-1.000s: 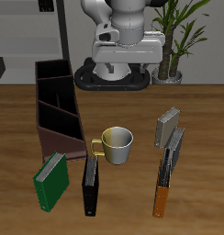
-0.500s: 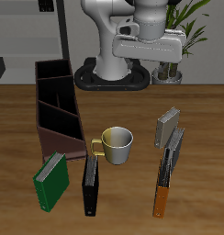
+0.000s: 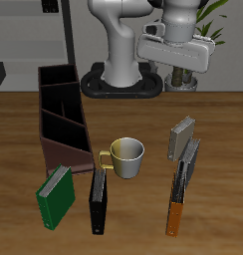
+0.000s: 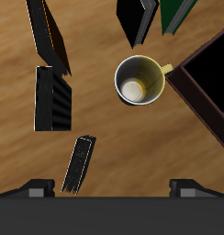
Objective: Place the yellow book into the right desk caddy's back compartment
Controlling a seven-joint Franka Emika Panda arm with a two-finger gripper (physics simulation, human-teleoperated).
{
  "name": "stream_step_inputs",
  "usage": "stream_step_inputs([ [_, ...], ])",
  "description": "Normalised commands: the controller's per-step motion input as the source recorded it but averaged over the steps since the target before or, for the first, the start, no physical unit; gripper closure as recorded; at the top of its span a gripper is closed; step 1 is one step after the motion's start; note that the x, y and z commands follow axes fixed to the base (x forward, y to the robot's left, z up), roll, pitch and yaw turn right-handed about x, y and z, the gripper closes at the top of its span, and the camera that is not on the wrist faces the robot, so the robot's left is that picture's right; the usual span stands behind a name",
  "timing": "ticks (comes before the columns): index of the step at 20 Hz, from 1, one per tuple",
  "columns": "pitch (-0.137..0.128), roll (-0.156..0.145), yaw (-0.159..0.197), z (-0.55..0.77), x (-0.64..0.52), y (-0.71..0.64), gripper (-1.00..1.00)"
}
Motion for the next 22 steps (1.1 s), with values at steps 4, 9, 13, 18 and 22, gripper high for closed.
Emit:
stream_step_inputs([
  [4, 0.016, -0.009, -0.054, -0.31, -0.02, 0.33, -1.0],
  [9, -0.032, -0.012, -0.022, -0.18, -0.05, 0.24, -1.0],
  [13, -0.003, 0.004, 0.007, -0.17, 0.03, 0.03, -1.0],
  [18, -0.004, 0.001, -0.025, -0.15, -0.04, 0.01, -1.0],
  [22, 0.0, -0.001, -0.016, -0.15, 0.03, 0.05, -1.0],
])
